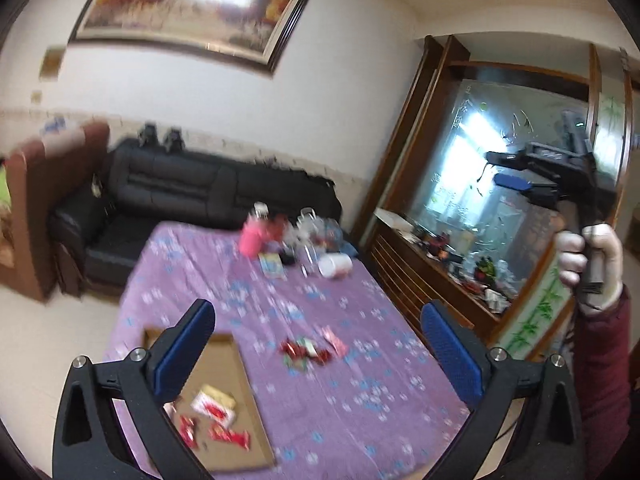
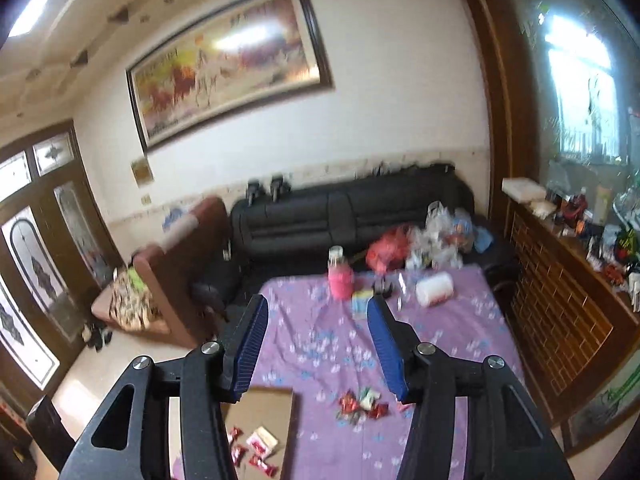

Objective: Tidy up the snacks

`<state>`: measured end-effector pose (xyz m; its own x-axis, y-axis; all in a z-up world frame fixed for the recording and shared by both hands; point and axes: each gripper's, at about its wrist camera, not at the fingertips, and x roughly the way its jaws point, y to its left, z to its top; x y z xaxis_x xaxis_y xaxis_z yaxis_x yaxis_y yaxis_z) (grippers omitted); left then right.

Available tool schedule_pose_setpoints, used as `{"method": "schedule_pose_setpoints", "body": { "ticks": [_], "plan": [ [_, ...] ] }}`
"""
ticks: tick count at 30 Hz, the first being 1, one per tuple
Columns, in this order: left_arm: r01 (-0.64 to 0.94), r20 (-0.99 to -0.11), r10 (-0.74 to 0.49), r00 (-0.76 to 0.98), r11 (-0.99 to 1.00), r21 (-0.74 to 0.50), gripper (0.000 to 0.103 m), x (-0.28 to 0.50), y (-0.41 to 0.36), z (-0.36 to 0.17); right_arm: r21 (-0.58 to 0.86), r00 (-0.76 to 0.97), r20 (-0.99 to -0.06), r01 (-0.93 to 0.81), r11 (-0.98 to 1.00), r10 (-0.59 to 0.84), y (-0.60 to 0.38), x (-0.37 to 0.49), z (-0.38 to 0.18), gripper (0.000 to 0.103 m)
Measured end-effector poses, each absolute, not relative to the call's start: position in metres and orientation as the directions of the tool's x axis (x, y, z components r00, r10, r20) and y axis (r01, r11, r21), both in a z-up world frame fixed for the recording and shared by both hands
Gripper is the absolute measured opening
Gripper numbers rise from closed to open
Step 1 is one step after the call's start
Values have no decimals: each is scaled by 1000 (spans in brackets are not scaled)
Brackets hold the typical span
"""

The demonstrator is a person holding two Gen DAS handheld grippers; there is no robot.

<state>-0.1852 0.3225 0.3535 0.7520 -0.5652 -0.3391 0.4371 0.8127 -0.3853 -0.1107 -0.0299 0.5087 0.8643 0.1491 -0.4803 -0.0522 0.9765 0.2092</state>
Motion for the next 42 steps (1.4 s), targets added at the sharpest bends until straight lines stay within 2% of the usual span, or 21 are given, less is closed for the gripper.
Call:
{"method": "schedule_pose_setpoints", "body": {
  "ticks": [5, 10, 13, 18, 24, 27, 30, 35, 36, 40, 41, 42],
  "plan": [
    [446, -293, -640, 710, 731, -517, 103, -172, 336, 317, 162, 821, -549, -82, 983, 158, -17, -83, 446, 56],
    [405, -307, -681, 664, 673, -619, 103, -152, 317, 267, 141, 772, -604, -139, 980, 197, -34, -63, 372, 56],
    [307, -342, -659, 670, 665, -681, 103, -132, 304, 226, 145, 746, -630, -157, 977, 214, -48, -46, 326, 56],
    [121, -425, -666, 613, 611, -782, 103, -81, 290, 155, 195, 641, -718, -192, 962, 273, -73, -8, 216, 56],
    [68, -529, -654, 541, 660, -748, 103, -33, 249, 115, 308, 498, -794, -164, 937, 348, -86, 43, 98, 55],
    [71, -567, -649, 507, 687, -723, 102, -15, 227, 101, 323, 472, -810, -136, 936, 348, -86, 61, 70, 55],
    [83, -606, -631, 484, 722, -686, 97, -1, 209, 90, 305, 463, -823, -125, 944, 327, -85, 73, 50, 55],
    [72, -649, -617, 446, 747, -661, 96, 31, 180, 72, 314, 449, -830, -117, 942, 332, -86, 83, 32, 55],
    [74, -656, -615, 438, 751, -656, 96, 38, 174, 69, 319, 452, -826, -119, 940, 337, -86, 83, 30, 54],
    [96, -704, -591, 394, 788, -608, 96, 69, 143, 56, 335, 461, -815, -120, 935, 351, -91, 78, 28, 39],
    [99, -719, -579, 384, 800, -592, 96, 76, 135, 52, 332, 463, -815, -119, 936, 348, -92, 76, 28, 31],
    [104, -730, -570, 377, 810, -578, 96, 81, 129, 48, 330, 468, -813, -121, 936, 347, -93, 73, 28, 31]
  ]
}}
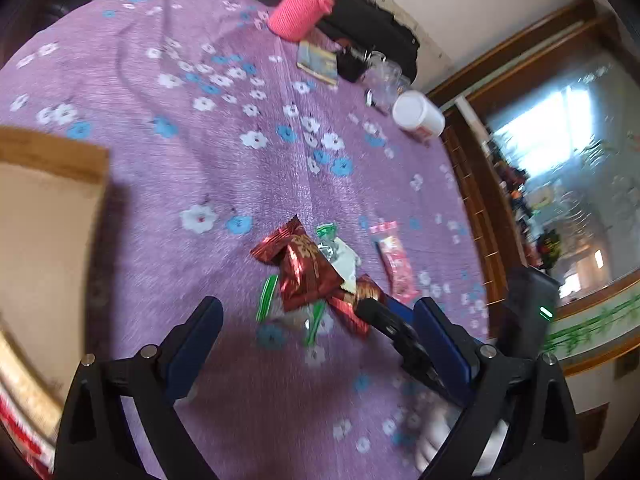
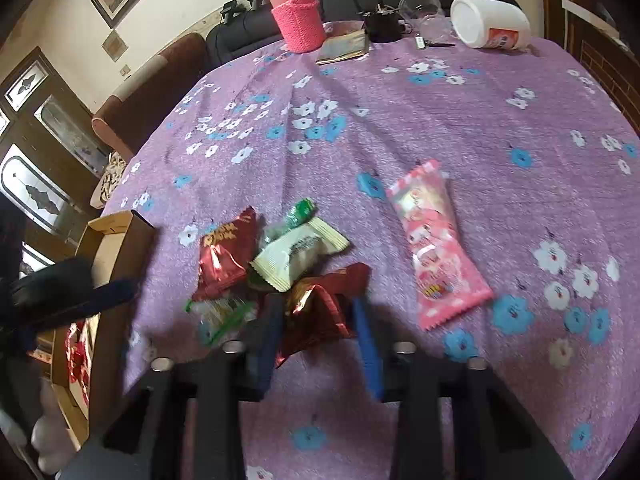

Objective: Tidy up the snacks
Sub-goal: 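Grasp a red foil candy with the right gripper while the left grasps a red snack bag, then carry both snacks over the cardboard box and open both grippers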

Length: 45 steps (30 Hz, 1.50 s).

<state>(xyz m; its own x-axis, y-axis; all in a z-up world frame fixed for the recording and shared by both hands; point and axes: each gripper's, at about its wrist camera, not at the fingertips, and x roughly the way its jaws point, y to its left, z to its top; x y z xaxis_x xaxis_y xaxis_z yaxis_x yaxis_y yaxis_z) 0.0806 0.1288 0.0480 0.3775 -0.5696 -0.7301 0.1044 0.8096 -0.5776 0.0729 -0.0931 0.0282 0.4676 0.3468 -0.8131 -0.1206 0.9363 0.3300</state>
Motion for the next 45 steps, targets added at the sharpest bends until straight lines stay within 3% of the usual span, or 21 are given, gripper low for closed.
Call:
{"method": "schedule_pose_setpoints", "body": {
  "ticks": [6, 8, 9, 11, 12, 16, 18, 22, 34, 35, 37, 38, 45],
  "plan": [
    [125, -799, -473, 371, 878, -462, 94, 112, 103, 29, 356, 479, -792, -138, 924, 377, -99, 58, 29, 29],
    [134, -818, -456, 351, 889, -439, 76, 121, 98, 21, 372, 477, -786, -144, 917, 393, -100, 55, 28, 29],
    [140, -822, -467, 325, 884, -446, 59, 124, 96, 16, 386, 473, -782, -146, 911, 407, -101, 53, 28, 29],
    [167, -826, -453, 335, 891, -421, 48, 124, 92, 17, 408, 466, -774, -148, 901, 428, -104, 50, 29, 28],
    [189, -830, -464, 311, 886, -424, 36, 123, 89, 16, 414, 465, -772, -149, 898, 433, -105, 48, 29, 28],
    [235, -842, -435, 318, 897, -374, 29, 115, 80, 16, 439, 454, -767, -144, 887, 453, -115, 38, 28, 31],
    [234, -829, -455, 324, 888, -396, 29, 109, 84, 20, 437, 472, -763, -127, 890, 442, -121, 32, 29, 33],
    [227, -804, -480, 350, 877, -424, 28, 99, 97, 32, 448, 487, -757, -97, 889, 435, -129, 24, 30, 50],
    [221, -709, -559, 429, 827, -518, 28, 49, 140, 69, 353, 509, -799, -31, 935, 319, -93, 29, 20, 52],
    [219, -701, -559, 442, 825, -520, 28, 45, 145, 72, 351, 512, -799, -29, 936, 315, -93, 30, 19, 50],
    [215, -687, -558, 466, 824, -523, 28, 36, 155, 79, 340, 513, -802, -27, 940, 305, -89, 31, 19, 32],
    [214, -681, -558, 475, 823, -526, 28, 33, 160, 82, 346, 511, -802, -27, 938, 310, -88, 30, 18, 30],
    [173, -642, -542, 543, 820, -546, 28, 7, 210, 98, 358, 554, -768, -44, 933, 321, -85, 7, 36, 28]
  ]
}}
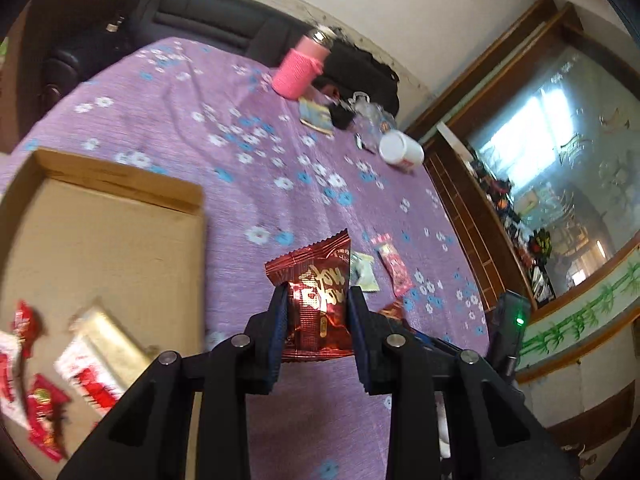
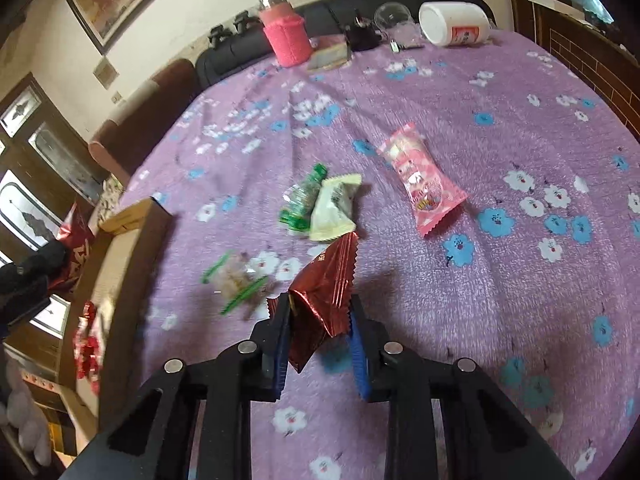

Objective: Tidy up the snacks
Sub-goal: 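Carry both snacks over the cardboard box and open both grippers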

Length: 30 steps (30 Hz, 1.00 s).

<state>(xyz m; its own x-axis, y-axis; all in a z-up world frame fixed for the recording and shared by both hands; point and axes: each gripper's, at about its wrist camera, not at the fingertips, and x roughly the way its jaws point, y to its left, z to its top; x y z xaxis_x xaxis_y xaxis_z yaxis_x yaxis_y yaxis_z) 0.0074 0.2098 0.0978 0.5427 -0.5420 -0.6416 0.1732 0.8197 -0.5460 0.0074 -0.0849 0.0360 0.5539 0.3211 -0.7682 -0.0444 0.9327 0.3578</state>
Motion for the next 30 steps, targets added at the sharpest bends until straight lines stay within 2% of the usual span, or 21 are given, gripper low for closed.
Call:
{"method": "schedule_pose_setpoints", "body": {
  "ticks": [8, 13, 22, 30],
  "plan": [
    [61, -627, -464, 626, 831, -553, 28, 1, 286, 102, 335, 586, -717, -186, 923, 379, -42, -9, 87, 28],
    [-7, -653, -408, 639, 845, -535, 28, 3, 321, 93, 344, 543, -708, -295, 892, 452, 11, -4, 100, 28],
    [-100, -705, -343, 620, 857, -505, 28, 18, 361, 63, 328, 434, -744, -426, 843, 509, 114, 26, 91, 29],
    [-143, -729, -340, 593, 847, -512, 28, 34, 380, 40, 335, 355, -790, -432, 837, 499, 165, 59, 56, 29]
  ]
}}
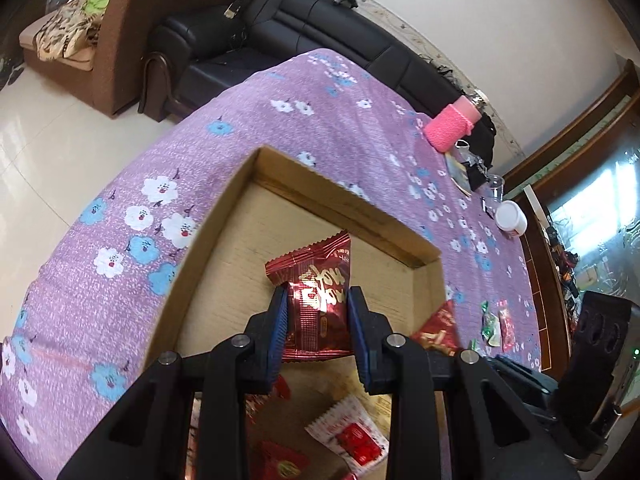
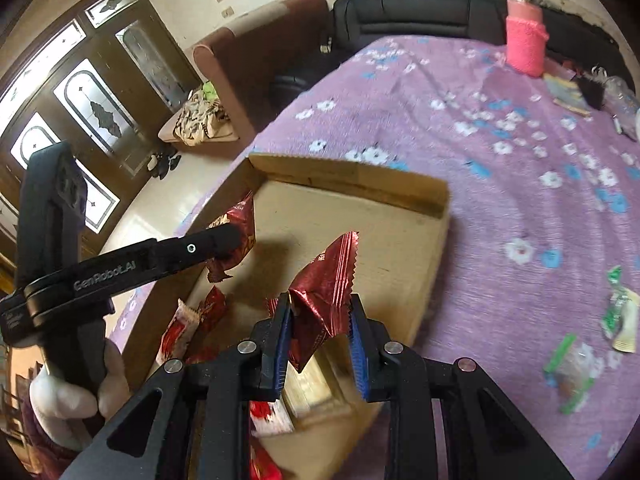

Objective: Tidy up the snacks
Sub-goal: 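Carry both snacks over the cardboard box and open both grippers, then grasp the pale green packet with the right gripper while the left grasps a clear green-ended candy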

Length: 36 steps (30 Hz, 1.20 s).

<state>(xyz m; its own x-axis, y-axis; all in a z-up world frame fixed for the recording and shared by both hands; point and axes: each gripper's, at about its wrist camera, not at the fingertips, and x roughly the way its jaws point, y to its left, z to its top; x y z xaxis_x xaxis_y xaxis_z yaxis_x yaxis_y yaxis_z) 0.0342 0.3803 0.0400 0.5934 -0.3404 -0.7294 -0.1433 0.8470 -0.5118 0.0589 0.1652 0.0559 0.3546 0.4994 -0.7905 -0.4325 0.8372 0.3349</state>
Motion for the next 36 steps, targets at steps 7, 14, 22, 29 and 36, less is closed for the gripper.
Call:
{"method": "schedule_pose_setpoints", "body": {
  "ticks": [7, 14, 22, 29, 36],
  "plan": [
    [-168, -729, -342, 593, 833, -527, 29, 40, 389, 32, 380, 308, -797, -415, 827, 520, 179, 74, 37, 31],
    [-155, -699, -334, 632, 829, -537, 45, 26, 389, 50, 387, 335, -779, -408, 827, 530, 172, 73, 45, 37],
    [-132, -673, -261, 692, 870, -474, 73, -7, 359, 96, 427, 424, -713, -369, 825, 559, 114, 56, 82, 37],
    [51, -608, -416, 677, 850, -525, 74, -27, 299, 127, 410, 557, -685, -238, 880, 470, 3, 38, 102, 40],
    [132, -641, -481, 598, 848, -514, 74, -21, 225, 116, 407, 566, -739, -57, 911, 366, -91, 41, 71, 43]
  ]
}}
